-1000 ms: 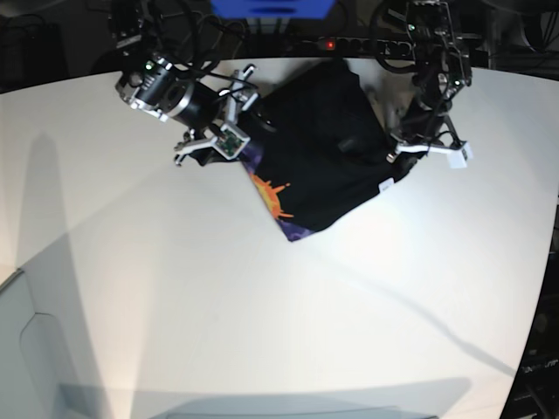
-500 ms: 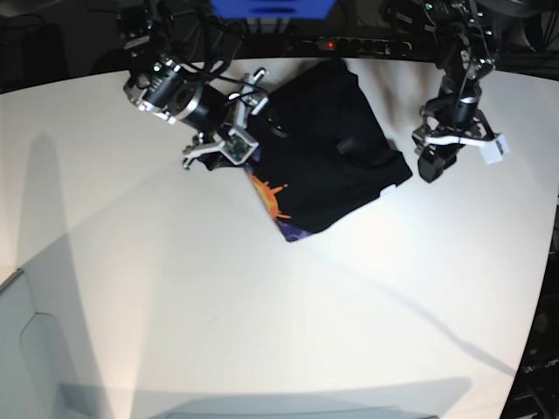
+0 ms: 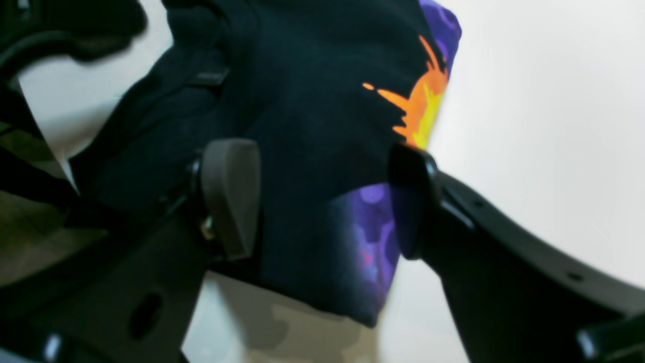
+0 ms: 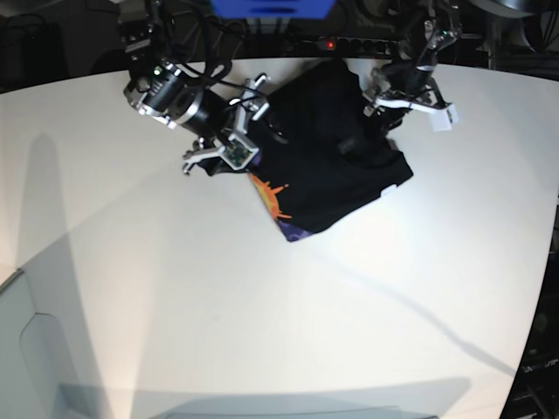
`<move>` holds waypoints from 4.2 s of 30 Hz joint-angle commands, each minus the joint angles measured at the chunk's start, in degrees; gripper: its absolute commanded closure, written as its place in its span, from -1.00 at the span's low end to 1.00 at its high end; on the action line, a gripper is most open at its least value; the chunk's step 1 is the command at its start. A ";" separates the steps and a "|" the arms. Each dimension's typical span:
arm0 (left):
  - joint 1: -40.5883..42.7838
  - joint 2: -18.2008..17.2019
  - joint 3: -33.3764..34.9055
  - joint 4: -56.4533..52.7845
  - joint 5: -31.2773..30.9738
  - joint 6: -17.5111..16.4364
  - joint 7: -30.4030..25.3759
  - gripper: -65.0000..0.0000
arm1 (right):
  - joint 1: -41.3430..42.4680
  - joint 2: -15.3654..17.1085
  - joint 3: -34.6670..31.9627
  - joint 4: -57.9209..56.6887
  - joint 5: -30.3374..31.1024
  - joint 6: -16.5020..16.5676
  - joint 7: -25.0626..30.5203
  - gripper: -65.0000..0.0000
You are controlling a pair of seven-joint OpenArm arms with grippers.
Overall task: Fold the T-shirt properly
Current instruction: 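Pull the bundle's edge with the left gripper to square it, then press and smooth the bundle flat with the left gripper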
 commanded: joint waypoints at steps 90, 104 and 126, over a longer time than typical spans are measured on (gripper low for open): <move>-71.80 -3.88 72.97 -44.92 50.29 -40.23 12.47 0.76 | 5.25 -8.67 33.74 1.03 0.94 0.78 1.35 -0.24; -74.79 -8.28 61.54 -35.60 50.20 -40.23 12.47 -0.22 | 5.08 -8.67 33.39 1.03 0.94 0.78 1.26 -0.25; -33.39 -22.61 -14.60 -10.10 49.59 -40.23 12.56 -0.21 | -5.47 -7.18 10.89 2.35 1.29 0.78 1.97 1.00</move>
